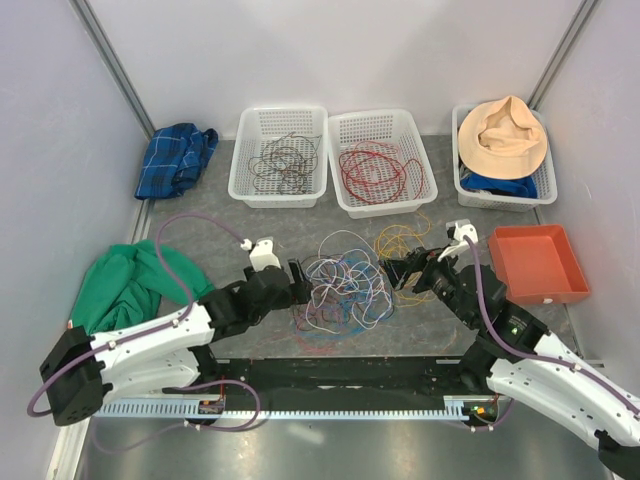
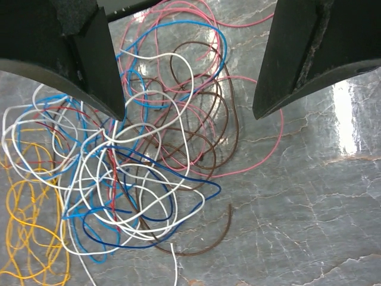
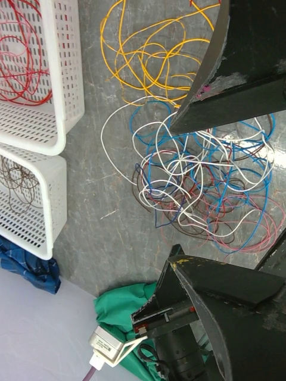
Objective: Untangle the cables
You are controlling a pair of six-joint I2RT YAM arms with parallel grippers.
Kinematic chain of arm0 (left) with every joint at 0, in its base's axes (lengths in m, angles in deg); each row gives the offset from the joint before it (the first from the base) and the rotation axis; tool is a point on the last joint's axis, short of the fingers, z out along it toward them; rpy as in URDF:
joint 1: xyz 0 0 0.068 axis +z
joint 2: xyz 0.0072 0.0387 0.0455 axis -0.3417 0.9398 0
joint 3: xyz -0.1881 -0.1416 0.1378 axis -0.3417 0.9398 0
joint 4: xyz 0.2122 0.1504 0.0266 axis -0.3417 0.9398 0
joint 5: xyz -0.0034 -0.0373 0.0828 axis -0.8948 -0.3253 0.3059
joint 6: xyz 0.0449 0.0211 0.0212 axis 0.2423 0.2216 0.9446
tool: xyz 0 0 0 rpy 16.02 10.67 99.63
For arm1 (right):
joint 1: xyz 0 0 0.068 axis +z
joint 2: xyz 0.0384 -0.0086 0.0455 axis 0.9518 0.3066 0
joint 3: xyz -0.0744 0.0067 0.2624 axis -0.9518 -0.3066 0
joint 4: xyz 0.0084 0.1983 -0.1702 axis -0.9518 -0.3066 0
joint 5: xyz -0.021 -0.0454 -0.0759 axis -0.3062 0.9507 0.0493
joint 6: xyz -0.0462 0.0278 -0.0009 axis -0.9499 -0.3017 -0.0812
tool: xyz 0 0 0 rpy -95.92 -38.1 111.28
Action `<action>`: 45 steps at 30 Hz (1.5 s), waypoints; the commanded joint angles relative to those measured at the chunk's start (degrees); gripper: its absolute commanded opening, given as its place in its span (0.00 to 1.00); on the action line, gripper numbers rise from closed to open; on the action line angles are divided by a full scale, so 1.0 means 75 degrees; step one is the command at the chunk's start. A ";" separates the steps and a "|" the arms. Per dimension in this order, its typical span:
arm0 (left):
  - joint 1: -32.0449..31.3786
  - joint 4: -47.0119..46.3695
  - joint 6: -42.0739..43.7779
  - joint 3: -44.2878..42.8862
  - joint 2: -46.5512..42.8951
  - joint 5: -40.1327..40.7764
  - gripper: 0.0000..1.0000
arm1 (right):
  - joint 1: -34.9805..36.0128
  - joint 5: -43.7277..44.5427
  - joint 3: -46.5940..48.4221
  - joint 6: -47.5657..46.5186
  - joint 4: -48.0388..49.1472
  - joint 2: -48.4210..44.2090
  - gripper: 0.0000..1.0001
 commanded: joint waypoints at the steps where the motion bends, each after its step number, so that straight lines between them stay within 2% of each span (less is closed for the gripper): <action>1: -0.0032 -0.0289 -0.0470 -0.0054 0.0534 -0.0029 0.89 | 0.0011 -0.0073 -0.0040 0.0138 0.0122 0.0075 0.91; 6: -0.0067 -0.0289 -0.0846 0.0063 0.1401 -0.0370 0.76 | 0.0000 0.0033 -0.0122 0.0138 0.0063 -0.0054 0.91; 19: -0.0336 -0.0266 -0.0589 -0.0241 0.3112 0.0602 0.73 | 0.0012 0.0138 -0.0169 0.0092 -0.0077 -0.0136 0.91; 25: -0.0583 0.0249 -0.0448 -0.0639 0.3873 0.1106 0.60 | 0.0011 0.0243 -0.0193 0.0045 -0.0194 -0.0230 0.91; 31: -0.0700 0.0858 -0.0647 -0.0558 0.3980 0.1330 0.48 | 0.0011 0.0372 -0.0240 -0.0038 -0.0312 -0.0394 0.91; 34: -0.0700 0.0917 -0.0694 -0.0453 0.4039 0.1248 0.29 | 0.0011 0.0396 -0.0251 -0.0073 -0.0312 -0.0394 0.91; 35: -0.0700 0.0941 -0.0706 -0.0441 0.4097 0.1201 0.17 | 0.0011 0.0408 -0.0251 -0.0073 -0.0312 -0.0371 0.92; 38: -0.0712 0.0952 -0.0718 -0.0441 0.4144 0.1084 0.02 | 0.0011 0.0396 -0.0263 -0.0073 -0.0312 -0.0347 0.92; 41: -0.0712 0.1011 -0.0800 -0.0406 0.4039 0.1095 0.02 | 0.0011 0.0384 -0.0287 -0.0073 -0.0312 -0.0417 0.92; 45: -0.0712 0.1269 -0.0555 -0.0697 0.3151 0.1212 0.02 | 0.0011 0.0361 -0.0275 -0.0073 -0.0312 -0.0499 0.91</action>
